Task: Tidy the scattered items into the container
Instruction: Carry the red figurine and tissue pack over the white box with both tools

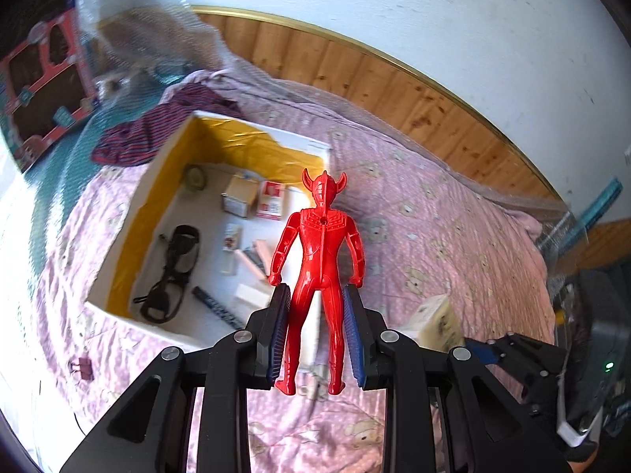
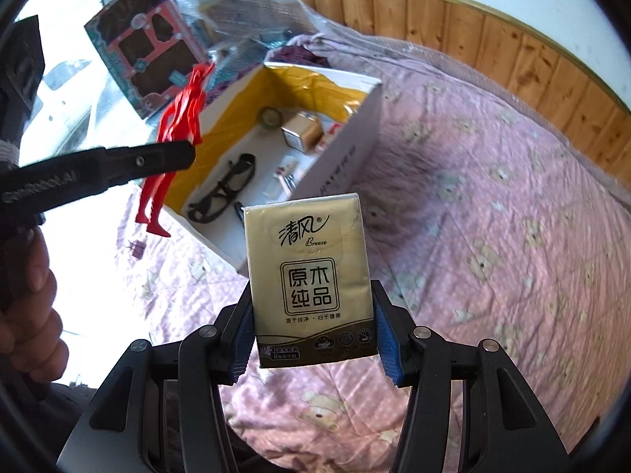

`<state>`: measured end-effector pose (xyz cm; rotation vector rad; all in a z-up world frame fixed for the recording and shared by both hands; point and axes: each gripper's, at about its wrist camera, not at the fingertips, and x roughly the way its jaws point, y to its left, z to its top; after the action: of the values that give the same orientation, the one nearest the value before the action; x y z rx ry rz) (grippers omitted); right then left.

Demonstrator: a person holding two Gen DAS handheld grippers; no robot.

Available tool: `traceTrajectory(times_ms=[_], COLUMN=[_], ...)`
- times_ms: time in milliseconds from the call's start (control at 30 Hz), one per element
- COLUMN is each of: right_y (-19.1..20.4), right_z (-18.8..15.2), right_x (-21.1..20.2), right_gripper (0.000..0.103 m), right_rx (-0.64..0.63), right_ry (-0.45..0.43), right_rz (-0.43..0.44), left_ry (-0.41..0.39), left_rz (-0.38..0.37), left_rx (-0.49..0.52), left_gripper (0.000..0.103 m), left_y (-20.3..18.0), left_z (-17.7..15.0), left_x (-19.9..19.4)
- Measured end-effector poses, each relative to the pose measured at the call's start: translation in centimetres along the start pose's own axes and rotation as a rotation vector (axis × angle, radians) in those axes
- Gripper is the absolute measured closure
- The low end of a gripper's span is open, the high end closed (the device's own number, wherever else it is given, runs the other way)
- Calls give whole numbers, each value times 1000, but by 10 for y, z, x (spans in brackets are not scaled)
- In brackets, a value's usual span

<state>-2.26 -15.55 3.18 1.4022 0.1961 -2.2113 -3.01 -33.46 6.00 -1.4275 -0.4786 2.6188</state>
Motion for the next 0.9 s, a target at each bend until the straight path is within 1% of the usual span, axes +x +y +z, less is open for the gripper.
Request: traceTrajectory(times_ms=[167, 300, 633, 900], right_y=[10, 17, 33, 37], right_z=[15, 27, 58, 81], right_x=[-3, -4, 3, 13], right_gripper=[48, 48, 48, 48], right_rx=[-26, -44, -83, -99], right_ry=[-15, -27, -48, -55], right_rz=[18, 30, 66, 87], left_ry=[-12, -22, -36, -20], left_rz=[22, 35, 66, 79], left_rx=[-70, -104, -142, -163], left_gripper=[75, 75, 75, 75], left_y=[28, 43, 64, 78], left_z=[5, 10, 26, 40], left_x=[-4, -6, -5, 8])
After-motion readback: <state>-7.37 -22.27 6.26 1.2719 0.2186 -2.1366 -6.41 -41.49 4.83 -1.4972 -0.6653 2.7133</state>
